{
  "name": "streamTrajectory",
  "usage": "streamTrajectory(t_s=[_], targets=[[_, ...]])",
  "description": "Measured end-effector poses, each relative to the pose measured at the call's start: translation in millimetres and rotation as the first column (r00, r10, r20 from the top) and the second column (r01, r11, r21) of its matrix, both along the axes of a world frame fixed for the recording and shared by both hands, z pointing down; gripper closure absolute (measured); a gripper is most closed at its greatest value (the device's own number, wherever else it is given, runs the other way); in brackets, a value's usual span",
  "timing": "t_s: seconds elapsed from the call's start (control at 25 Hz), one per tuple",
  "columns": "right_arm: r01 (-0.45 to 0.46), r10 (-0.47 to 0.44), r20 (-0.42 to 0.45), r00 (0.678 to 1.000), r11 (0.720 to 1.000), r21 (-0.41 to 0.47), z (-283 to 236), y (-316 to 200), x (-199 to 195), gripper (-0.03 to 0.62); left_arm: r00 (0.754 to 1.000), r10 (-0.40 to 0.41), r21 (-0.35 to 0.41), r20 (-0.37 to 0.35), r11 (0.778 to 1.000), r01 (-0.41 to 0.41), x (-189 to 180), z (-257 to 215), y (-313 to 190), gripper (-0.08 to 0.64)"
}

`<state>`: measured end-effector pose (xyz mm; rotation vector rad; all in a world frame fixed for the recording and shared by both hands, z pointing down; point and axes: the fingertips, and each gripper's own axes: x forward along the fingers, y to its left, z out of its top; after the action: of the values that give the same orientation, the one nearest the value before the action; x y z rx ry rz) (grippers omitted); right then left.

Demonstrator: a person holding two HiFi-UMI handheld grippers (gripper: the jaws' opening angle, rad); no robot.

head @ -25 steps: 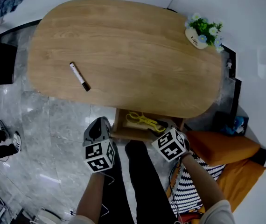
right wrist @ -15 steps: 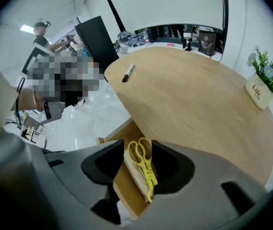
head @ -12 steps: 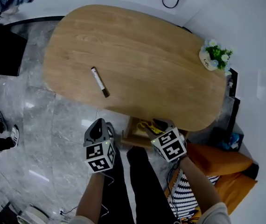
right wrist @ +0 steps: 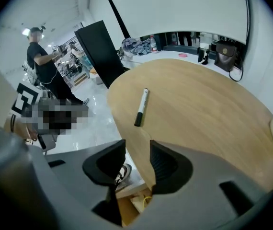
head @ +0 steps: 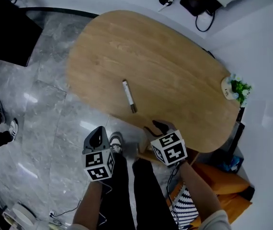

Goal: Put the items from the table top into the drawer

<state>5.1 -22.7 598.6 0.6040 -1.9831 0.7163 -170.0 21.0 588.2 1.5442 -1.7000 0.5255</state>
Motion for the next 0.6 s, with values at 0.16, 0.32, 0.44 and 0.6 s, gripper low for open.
streamTrajectory(t_s=[0.16,0.32,0.44,0.6], targets=[[-0.002,0.002,0.005,1.0,1.0,0.017,4.9,-23.0,-32.3,0.443,1.0,-0.019,-0.011,-0.001,1.0,0.019,-25.1,4.7,-8.5,0.557],[-0.058,0.058,0.015,0.998,0.998,0.019,14.8,-46.6,-59.2,0.443,0.999,-0.036,-0.029,-0.014,0.999,0.036,-48.0,14.6,-18.6,0.557],[-0.085,0.085,0.004,0.996,0.996,0.017,24.4,-57.0,-72.9,0.443,0.999,-0.033,-0.033,-0.021,0.999,0.032,-61.6,20.4,-27.4,0.557],[-0.111,0.111,-0.014,0.994,0.994,0.008,37.2,-69.0,-78.7,0.443,1.0,-0.02,-0.031,-0.024,0.999,0.019,-71.7,26.2,-40.0,0.557]])
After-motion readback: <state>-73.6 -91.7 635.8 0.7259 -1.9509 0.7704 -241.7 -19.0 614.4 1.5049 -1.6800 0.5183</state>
